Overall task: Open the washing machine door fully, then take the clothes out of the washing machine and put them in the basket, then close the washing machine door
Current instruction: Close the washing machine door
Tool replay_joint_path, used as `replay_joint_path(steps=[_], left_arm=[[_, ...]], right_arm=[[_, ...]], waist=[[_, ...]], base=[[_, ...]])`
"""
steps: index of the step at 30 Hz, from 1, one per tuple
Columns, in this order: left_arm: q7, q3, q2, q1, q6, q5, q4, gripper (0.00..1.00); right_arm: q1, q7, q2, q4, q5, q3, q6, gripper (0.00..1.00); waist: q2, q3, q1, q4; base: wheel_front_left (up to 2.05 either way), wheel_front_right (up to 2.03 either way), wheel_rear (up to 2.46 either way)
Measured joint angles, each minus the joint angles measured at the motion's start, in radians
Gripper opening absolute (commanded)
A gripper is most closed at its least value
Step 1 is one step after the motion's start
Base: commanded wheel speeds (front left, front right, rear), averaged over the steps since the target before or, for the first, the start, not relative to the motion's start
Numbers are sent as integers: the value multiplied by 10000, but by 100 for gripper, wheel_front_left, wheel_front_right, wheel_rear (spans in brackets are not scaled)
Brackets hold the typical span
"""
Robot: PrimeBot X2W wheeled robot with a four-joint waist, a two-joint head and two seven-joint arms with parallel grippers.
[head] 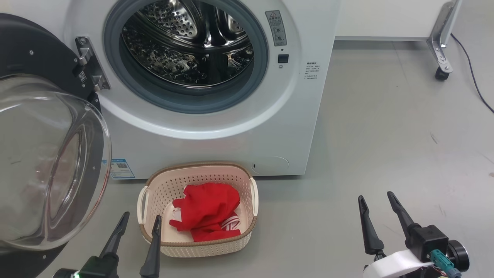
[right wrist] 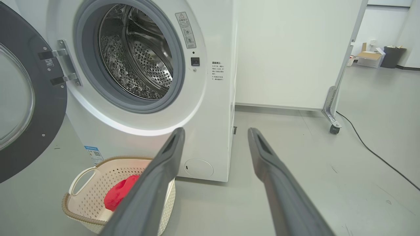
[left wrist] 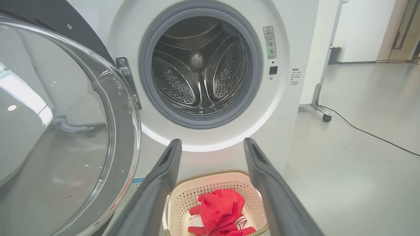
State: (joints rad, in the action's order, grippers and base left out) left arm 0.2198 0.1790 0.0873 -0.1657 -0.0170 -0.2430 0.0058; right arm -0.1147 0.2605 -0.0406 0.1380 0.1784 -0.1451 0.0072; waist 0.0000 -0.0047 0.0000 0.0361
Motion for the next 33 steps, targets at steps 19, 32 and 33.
replay_joint_path(steps=[19, 32, 33], left_arm=[[0, 12, 17, -25, 0, 0, -98, 100], [0, 35, 19, -28, 0, 2, -113, 100], [0, 35, 19, -28, 0, 2, -121, 100]], right_arm=[[-13, 0, 4, 10, 2, 10, 0, 100], [-17, 0, 4, 36, 0, 35, 0, 100], [-17, 0, 4, 38, 2, 40, 0, 100]], waist=[[0, -21, 0, 13], [0, -32, 0, 72], [0, -35, 0, 82]], base=[[-40, 40, 0], [0, 0, 0], [0, 0, 0]])
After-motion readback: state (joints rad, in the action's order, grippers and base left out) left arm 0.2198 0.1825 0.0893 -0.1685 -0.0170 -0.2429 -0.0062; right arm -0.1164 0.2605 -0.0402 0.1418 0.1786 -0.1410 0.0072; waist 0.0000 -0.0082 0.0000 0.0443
